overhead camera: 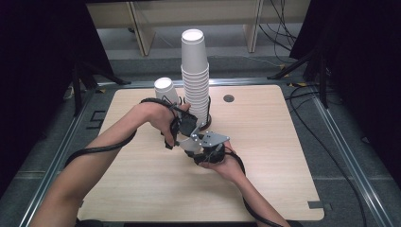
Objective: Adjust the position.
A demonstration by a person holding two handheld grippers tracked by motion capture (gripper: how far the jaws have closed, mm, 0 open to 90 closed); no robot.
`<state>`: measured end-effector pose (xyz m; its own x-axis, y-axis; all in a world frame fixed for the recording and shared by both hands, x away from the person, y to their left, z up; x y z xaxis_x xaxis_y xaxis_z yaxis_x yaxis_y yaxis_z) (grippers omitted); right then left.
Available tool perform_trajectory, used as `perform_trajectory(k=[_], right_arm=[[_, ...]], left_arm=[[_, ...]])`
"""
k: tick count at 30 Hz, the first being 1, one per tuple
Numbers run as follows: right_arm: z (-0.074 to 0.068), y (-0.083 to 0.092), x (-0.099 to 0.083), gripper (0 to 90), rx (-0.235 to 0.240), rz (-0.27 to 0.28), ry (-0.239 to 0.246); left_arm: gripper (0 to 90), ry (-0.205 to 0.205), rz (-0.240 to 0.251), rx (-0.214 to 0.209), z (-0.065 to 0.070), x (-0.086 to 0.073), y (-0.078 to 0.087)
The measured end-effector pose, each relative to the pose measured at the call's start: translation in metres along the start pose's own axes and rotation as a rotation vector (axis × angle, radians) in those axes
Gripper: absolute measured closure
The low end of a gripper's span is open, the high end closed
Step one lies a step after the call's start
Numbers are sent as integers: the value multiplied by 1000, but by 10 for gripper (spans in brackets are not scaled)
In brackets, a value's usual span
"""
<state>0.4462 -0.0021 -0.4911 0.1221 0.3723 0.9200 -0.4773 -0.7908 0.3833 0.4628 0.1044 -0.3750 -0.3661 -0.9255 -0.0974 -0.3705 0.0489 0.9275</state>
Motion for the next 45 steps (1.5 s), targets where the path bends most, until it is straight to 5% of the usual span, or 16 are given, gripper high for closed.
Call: perform_trajectory(k=[12, 14, 16, 17, 19, 30, 43, 45], right_arm=[[10, 18, -4, 279, -64, 25, -22], [13, 22, -4, 278, -84, 35, -13], [15, 29, -6, 278, -104, 46, -59], [21, 33, -5, 278, -115, 53, -24], [24, 38, -6, 278, -132, 63, -43], [38, 60, -9, 276, -201, 101, -107], [49, 73, -14, 276, -268, 135, -162], [52, 74, -14, 276, -275, 145, -137]], left_arm=[[0, 101, 217, 124, -1, -15, 14], [0, 152, 265, 157, 0, -21, 16], [0, 179, 304, 180, 0, -25, 17], [0, 197, 321, 196, 1, -27, 17], [0, 224, 357, 213, 2, -31, 17], [0, 396, 512, 275, 13, -45, 7], [0, 654, 631, 399, 39, -60, -18], [0, 693, 652, 421, 44, -61, -21]])
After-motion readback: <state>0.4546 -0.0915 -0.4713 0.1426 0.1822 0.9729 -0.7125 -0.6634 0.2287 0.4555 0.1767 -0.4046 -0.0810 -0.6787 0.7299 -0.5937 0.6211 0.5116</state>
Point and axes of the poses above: each handheld gripper's, and its own axes: y roughly backward along the jaws, x roughly out of its top, z roughly to its right, the point moved 4 cm from there along -y, roughly forward along the jaws, and after that the axes turned 3 degrees about -y, right-handed, at the moved point
